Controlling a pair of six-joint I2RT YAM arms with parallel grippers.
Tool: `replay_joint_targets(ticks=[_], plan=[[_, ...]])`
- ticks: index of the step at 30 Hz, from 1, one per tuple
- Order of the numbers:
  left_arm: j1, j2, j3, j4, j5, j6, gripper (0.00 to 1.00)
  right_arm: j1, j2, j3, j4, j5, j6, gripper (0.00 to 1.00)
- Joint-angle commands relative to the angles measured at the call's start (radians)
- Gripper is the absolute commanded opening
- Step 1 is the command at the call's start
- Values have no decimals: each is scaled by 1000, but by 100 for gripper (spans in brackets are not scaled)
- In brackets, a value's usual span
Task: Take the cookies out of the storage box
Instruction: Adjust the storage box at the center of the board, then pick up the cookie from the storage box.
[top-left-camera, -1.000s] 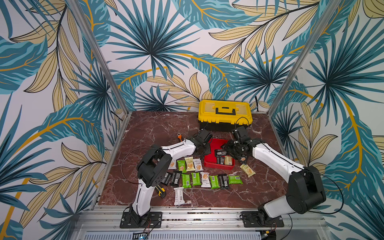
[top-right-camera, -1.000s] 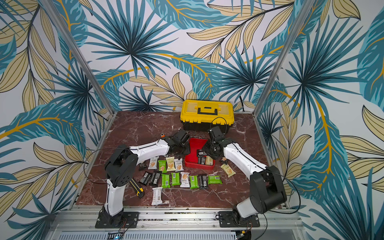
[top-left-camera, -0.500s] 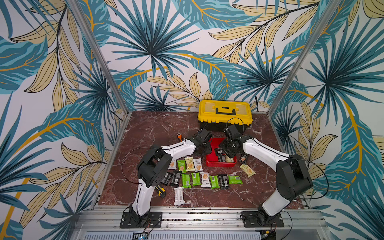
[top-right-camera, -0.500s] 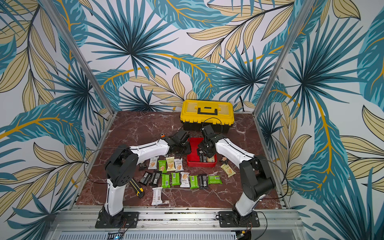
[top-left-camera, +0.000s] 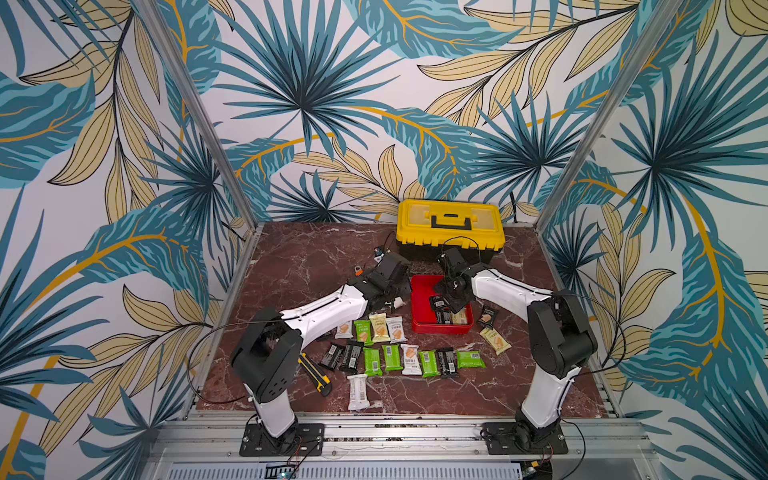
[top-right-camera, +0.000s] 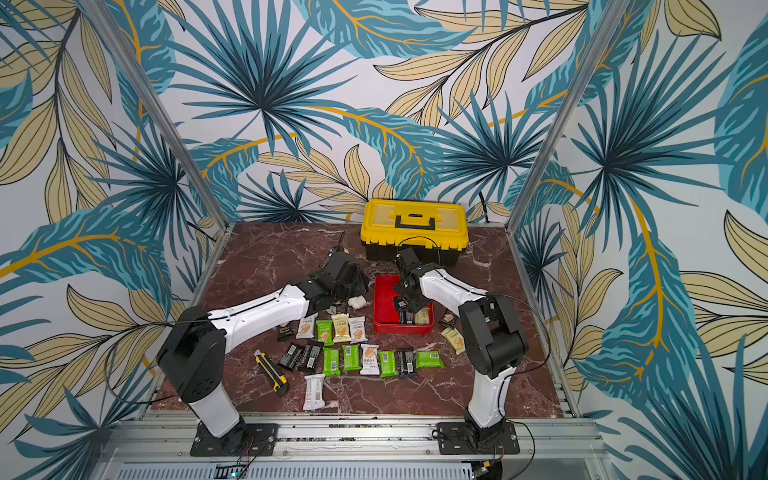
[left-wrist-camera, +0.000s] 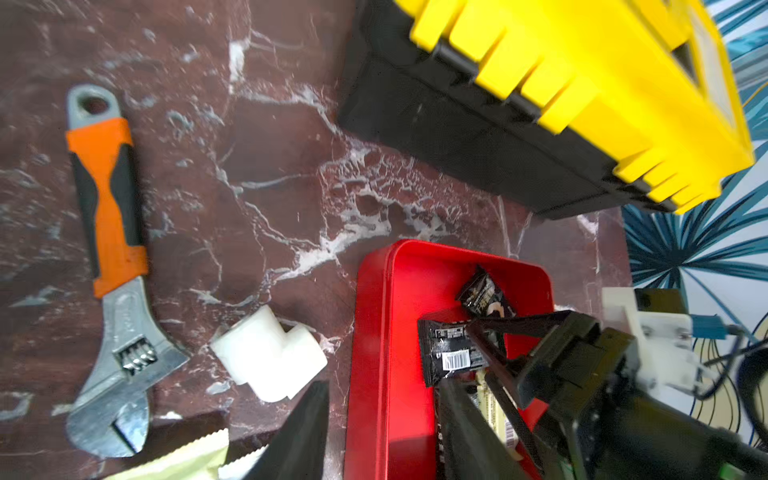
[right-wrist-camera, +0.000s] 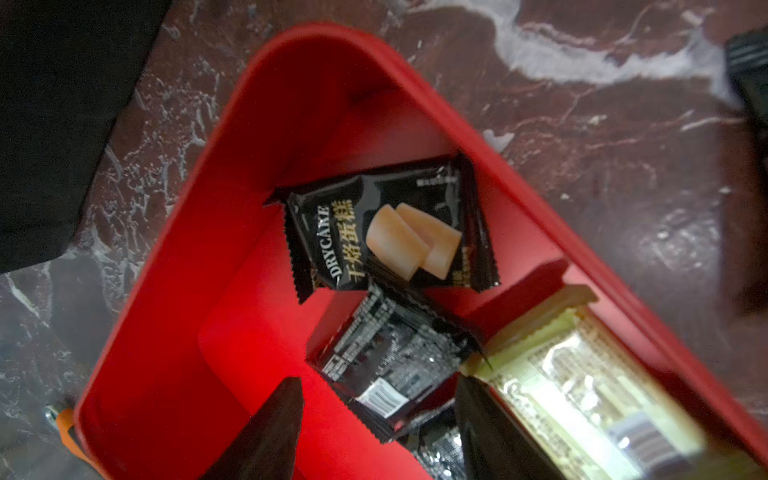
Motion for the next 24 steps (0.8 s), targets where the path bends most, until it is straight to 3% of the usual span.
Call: replay_joint_targets(ticks=[1, 24], plan=[[7, -42, -61, 51, -90, -3, 48, 2, 32, 16, -17, 45, 25, 64], [15, -100, -126, 68, -164, -28, 48, 5, 123, 118, -86, 43, 91, 63]])
